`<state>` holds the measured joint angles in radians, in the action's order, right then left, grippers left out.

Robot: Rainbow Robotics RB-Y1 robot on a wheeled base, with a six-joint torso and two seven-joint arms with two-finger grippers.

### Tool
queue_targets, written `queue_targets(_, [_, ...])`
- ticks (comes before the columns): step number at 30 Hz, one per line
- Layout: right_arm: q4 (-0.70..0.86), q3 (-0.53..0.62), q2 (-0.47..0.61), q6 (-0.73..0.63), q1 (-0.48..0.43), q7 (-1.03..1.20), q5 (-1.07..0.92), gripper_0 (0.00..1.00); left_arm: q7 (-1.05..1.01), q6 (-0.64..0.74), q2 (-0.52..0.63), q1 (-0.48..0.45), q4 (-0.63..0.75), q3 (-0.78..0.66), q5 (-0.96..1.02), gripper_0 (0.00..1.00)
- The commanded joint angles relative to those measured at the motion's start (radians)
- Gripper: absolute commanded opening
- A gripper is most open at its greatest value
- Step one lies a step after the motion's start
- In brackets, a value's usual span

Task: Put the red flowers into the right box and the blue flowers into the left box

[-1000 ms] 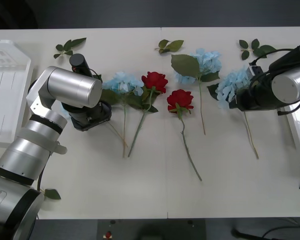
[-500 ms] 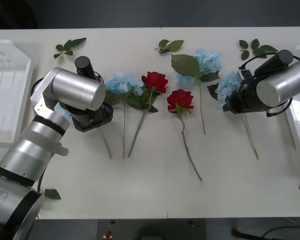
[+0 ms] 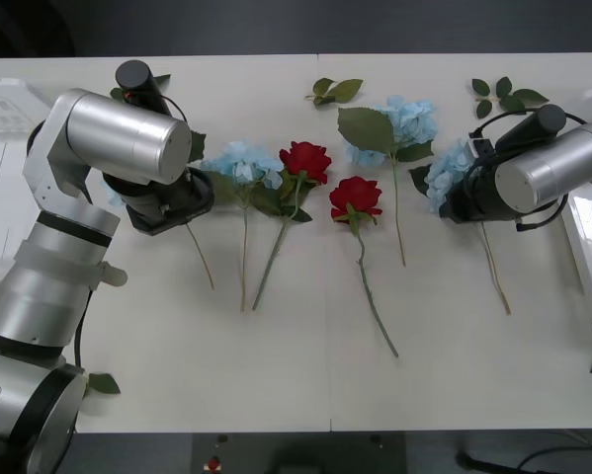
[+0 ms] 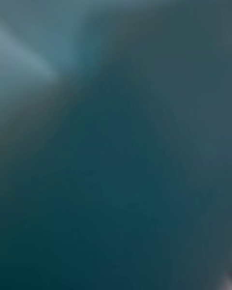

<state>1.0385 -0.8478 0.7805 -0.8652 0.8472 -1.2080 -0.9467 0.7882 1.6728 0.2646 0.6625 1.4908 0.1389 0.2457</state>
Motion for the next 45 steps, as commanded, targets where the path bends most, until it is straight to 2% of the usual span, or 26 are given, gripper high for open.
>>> queue_targets(1, [-0.02,-0.04,-0.007,0.028,0.033,-0.007,0.009,0.44,0.045,0.087,0.03,0.023,0.149,-0.016,-0.02,0.0])
queue_targets(2, [-0.028,-0.056,-0.007,0.035,0.039,-0.005,0.008,0.31,0.051,0.111,0.047,0.023,0.183,-0.022,-0.017,0.0])
queue_targets(3, [-0.029,-0.063,-0.007,0.038,0.041,-0.002,0.006,0.25,0.054,0.12,0.058,0.023,0.198,-0.024,-0.016,0.0])
queue_targets(4, [-0.034,-0.074,-0.009,0.043,0.047,0.001,0.006,0.08,0.074,0.148,0.087,0.022,0.232,-0.032,-0.011,0.0])
queue_targets(5, [-0.037,-0.074,-0.009,0.045,0.047,0.001,0.005,0.0,0.092,0.163,0.105,0.022,0.252,-0.038,-0.006,0.0])
queue_targets(12, [-0.043,-0.069,-0.003,0.049,0.05,-0.01,-0.004,0.0,0.289,0.193,0.251,0.003,0.281,-0.186,0.118,0.0])
queue_targets(18, [-0.025,-0.017,0.056,0.048,0.049,-0.082,-0.13,0.0,0.505,0.168,0.352,-0.055,0.259,-0.36,0.187,0.0])
queue_targets(23, [-0.023,0.073,0.117,0.002,0.047,-0.208,-0.264,0.0,0.684,0.131,0.381,-0.072,0.178,-0.507,0.201,0.0])
queue_targets(26, [-0.023,0.19,0.163,-0.08,0.038,-0.314,-0.351,0.0,0.795,0.084,0.4,-0.075,0.103,-0.564,0.204,0.0])
queue_targets(32, [-0.003,0.421,0.206,-0.206,-0.022,-0.544,-0.581,0.0,0.884,-0.051,0.435,-0.107,-0.001,-0.565,0.204,0.0])
queue_targets(35, [0.031,0.489,0.206,-0.218,-0.054,-0.647,-0.675,0.0,0.895,-0.136,0.447,-0.124,-0.049,-0.533,0.187,0.0])
queue_targets(39, [0.137,0.5,0.206,-0.152,-0.096,-0.719,-0.836,0.0,0.902,-0.214,0.459,-0.13,-0.119,-0.49,0.138,0.0])
queue_targets(45, [0.41,0.498,0.232,0.046,-0.204,-0.74,-1.014,0.0,0.91,-0.278,0.459,-0.13,-0.227,-0.464,0.09,0.0])
